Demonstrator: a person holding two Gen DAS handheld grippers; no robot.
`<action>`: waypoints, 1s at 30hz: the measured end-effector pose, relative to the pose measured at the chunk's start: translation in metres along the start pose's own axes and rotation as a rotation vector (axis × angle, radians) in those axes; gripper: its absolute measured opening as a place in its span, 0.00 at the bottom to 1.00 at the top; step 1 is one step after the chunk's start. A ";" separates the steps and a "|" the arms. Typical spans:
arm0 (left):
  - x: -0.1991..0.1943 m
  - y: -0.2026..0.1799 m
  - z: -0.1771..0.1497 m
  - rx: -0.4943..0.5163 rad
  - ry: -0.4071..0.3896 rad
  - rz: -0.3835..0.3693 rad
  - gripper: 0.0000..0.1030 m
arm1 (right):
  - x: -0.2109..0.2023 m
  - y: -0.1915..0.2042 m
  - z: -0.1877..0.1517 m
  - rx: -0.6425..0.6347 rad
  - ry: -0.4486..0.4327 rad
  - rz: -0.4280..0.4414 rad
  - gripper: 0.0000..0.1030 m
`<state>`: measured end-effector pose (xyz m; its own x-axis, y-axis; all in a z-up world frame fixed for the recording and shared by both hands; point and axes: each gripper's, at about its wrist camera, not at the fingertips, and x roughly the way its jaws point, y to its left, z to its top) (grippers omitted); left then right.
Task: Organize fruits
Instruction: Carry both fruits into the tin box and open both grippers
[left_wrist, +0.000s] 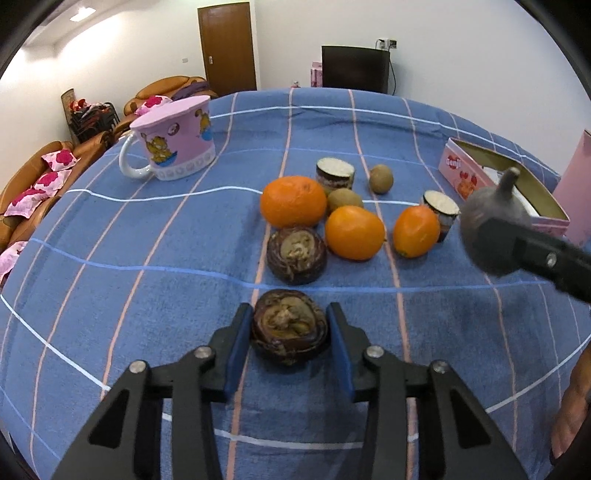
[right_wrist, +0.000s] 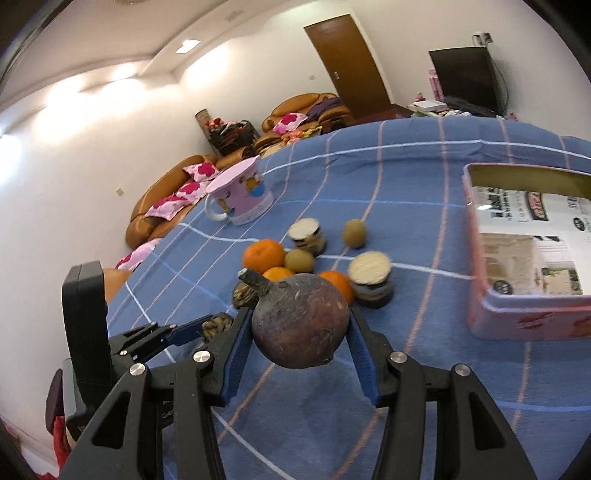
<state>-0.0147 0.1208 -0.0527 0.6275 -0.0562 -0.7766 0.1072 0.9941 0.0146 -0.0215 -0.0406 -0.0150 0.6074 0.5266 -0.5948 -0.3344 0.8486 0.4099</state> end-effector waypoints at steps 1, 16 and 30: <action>-0.001 -0.001 0.000 -0.003 -0.006 0.005 0.41 | -0.003 -0.001 0.001 -0.004 -0.012 -0.009 0.51; -0.047 -0.091 0.051 0.097 -0.272 -0.033 0.41 | -0.080 -0.073 0.019 0.034 -0.268 -0.259 0.51; -0.014 -0.191 0.097 0.147 -0.307 -0.132 0.41 | -0.113 -0.144 0.030 0.072 -0.330 -0.537 0.51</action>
<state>0.0305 -0.0773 0.0164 0.8008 -0.2307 -0.5527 0.2984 0.9538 0.0342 -0.0205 -0.2244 0.0139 0.8708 -0.0246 -0.4910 0.1212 0.9787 0.1658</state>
